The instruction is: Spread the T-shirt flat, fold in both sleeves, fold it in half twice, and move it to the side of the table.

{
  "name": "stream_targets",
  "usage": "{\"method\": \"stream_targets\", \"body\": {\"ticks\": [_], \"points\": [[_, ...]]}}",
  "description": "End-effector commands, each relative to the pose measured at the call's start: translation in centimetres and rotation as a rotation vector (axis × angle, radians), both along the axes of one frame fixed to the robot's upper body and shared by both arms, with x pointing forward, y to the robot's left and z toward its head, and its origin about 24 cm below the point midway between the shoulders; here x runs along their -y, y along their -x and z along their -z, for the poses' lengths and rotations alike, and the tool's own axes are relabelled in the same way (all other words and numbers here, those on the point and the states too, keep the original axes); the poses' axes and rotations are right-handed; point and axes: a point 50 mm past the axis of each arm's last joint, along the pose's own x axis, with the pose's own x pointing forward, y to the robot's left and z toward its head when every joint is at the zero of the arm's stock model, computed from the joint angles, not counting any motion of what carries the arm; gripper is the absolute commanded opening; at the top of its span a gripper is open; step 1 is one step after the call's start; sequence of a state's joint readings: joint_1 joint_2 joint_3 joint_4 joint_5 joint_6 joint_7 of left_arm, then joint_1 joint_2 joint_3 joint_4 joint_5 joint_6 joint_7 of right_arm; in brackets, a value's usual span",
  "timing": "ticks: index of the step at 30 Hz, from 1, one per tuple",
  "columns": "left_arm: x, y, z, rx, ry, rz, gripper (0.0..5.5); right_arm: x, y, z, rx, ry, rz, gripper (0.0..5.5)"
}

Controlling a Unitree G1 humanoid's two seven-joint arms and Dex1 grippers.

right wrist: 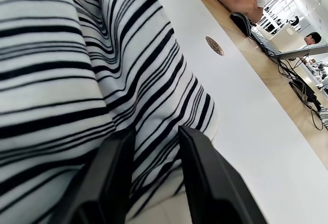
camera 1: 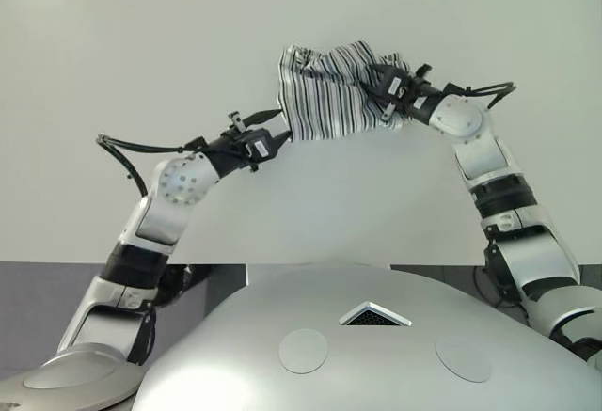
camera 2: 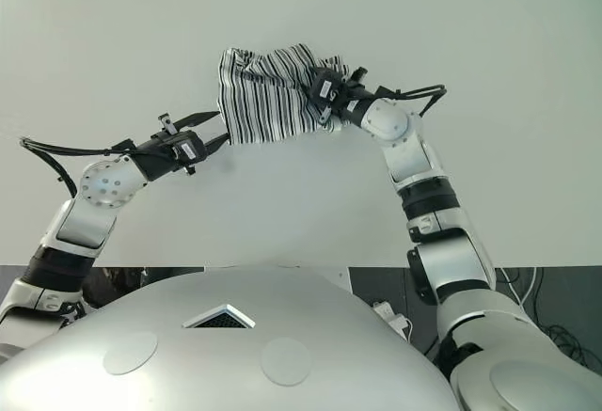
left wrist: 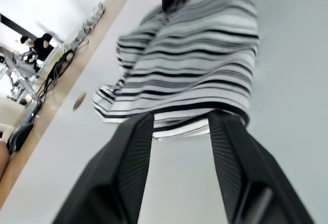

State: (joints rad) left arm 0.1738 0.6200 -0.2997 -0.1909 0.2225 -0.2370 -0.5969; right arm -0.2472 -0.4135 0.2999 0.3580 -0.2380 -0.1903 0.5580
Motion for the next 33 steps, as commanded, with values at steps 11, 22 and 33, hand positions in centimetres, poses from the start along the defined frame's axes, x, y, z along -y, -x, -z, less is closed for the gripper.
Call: {"method": "stream_targets", "body": {"ticks": [11,22,33], "points": [[2.4,4.6,1.1,-0.176,0.021,0.251,1.93,1.3,-2.7,-6.5,0.155,-0.252,0.217,1.6],[3.3,-3.9,-7.7,0.426,0.276,-0.067,1.93,-2.1,-3.9,-4.9,0.098,-0.104,0.028,1.6],[4.1,-4.6,4.1,0.436,-0.381,0.211,1.93,-3.1,-4.8,-1.9,0.001,0.018,-0.031,1.6]]}}
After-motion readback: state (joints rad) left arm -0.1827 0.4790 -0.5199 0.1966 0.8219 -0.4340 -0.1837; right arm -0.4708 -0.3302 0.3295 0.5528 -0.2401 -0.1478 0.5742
